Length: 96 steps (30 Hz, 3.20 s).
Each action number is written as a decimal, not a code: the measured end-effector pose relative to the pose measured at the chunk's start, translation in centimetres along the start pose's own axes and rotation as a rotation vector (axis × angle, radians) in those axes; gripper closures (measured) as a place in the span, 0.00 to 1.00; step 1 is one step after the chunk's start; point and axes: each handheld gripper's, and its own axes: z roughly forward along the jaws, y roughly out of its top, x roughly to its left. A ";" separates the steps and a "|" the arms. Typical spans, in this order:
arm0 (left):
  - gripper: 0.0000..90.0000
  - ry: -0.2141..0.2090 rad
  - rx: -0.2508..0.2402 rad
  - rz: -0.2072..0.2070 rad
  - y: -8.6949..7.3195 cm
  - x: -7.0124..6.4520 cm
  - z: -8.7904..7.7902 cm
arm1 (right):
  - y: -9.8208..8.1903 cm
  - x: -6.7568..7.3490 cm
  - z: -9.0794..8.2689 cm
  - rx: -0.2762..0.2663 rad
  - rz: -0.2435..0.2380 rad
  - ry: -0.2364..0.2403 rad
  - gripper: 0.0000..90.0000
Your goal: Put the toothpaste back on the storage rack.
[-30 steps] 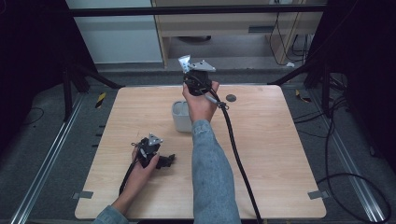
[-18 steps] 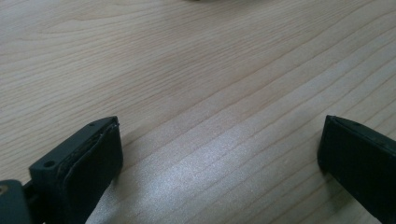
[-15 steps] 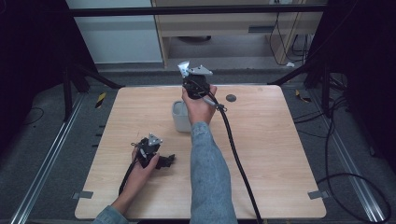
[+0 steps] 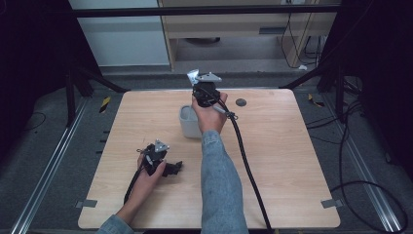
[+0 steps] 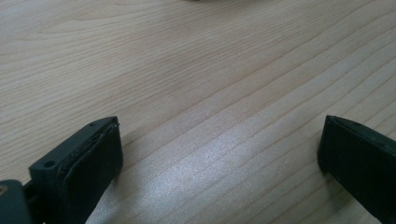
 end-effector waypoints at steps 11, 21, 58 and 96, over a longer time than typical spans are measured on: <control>0.00 0.000 0.000 0.000 0.0 0.0 0.0 | -0.3 0.2 0.2 0.034 -0.024 0.005 0.88; 0.00 0.000 0.000 0.000 0.0 0.0 0.0 | -0.7 0.6 0.2 0.061 -0.058 0.011 0.89; 0.00 0.000 0.000 0.000 0.0 0.0 0.0 | -3.3 0.4 0.8 0.162 -0.069 0.034 0.89; 0.00 0.000 0.001 0.000 0.0 0.0 0.0 | -3.9 1.0 1.6 0.198 -0.083 0.047 0.88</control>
